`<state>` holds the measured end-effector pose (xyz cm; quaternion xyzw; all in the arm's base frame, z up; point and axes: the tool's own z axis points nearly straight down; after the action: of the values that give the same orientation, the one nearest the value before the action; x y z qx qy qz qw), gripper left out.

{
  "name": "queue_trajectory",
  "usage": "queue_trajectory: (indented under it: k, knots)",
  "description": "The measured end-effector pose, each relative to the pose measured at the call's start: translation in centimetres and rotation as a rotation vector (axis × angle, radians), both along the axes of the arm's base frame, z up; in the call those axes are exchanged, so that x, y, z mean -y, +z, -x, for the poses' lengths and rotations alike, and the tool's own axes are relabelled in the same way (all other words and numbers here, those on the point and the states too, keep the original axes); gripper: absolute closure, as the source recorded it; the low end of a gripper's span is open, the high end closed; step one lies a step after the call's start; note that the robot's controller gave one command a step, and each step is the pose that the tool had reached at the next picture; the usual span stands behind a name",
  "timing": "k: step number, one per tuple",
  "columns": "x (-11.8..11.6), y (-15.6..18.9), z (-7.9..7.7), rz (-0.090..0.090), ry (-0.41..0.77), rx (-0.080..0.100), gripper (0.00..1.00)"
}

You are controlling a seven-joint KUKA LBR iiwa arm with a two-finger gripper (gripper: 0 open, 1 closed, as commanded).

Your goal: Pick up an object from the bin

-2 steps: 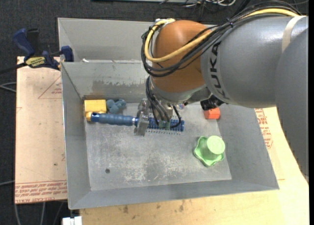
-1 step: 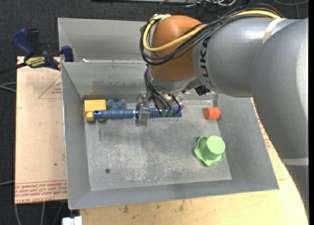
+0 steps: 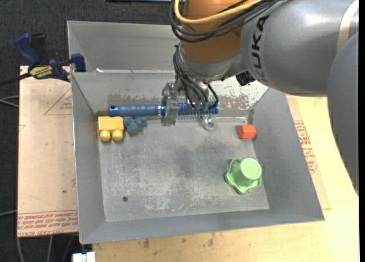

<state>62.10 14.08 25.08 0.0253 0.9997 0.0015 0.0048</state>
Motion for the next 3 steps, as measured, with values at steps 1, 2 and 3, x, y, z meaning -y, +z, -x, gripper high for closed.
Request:
queue_trajectory:
  k: [1,2,3]
  knots:
    - [0.0,-0.4,0.1,0.001,-0.001,-0.007,0.00]
    - [1.0,-15.2,-1.1,0.003,0.218,-0.014,0.00]
    - [1.1,-18.2,-2.5,0.002,0.215,-0.009,0.00]
